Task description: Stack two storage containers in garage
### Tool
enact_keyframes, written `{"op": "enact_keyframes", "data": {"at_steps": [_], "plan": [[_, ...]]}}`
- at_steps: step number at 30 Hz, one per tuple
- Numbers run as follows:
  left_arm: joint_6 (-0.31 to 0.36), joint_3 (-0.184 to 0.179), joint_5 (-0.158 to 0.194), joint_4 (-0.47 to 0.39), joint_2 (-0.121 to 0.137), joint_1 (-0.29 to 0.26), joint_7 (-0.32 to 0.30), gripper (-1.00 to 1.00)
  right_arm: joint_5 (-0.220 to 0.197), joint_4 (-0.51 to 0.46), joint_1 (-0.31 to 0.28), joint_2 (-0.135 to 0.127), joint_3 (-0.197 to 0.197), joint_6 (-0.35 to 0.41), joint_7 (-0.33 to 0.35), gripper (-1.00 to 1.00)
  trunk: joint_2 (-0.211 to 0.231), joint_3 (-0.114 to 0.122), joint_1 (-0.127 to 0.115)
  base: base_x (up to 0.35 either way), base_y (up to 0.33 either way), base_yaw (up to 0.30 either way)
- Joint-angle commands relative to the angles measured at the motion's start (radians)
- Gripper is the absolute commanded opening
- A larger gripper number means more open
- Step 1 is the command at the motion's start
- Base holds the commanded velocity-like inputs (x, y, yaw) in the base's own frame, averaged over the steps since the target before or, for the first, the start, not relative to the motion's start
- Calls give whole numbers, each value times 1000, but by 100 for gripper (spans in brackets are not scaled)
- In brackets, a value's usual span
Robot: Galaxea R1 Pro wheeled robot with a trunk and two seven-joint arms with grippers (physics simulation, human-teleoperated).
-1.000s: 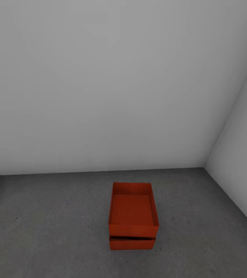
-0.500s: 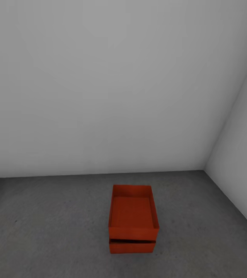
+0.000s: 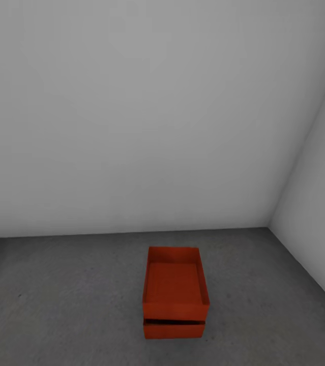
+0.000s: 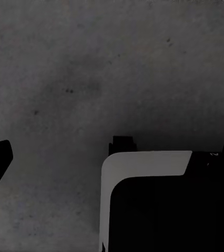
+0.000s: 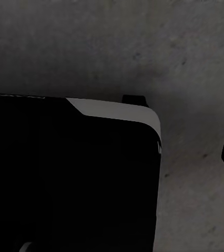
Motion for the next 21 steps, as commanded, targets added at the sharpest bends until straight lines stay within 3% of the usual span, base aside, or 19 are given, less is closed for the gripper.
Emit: {"op": "enact_keyframes", "data": {"at_steps": [1, 21], "plan": [[-1, -2, 6, 1, 0, -1, -4, 100, -8, 3, -1, 1, 8, -5, -1, 100, -1, 0, 0, 0, 0, 0], [-3, -2, 5, 0, -1, 2, -4, 100, -7, 3, -1, 4, 9, -4, -1, 100, -1, 32, 0, 0, 0, 0]]}}
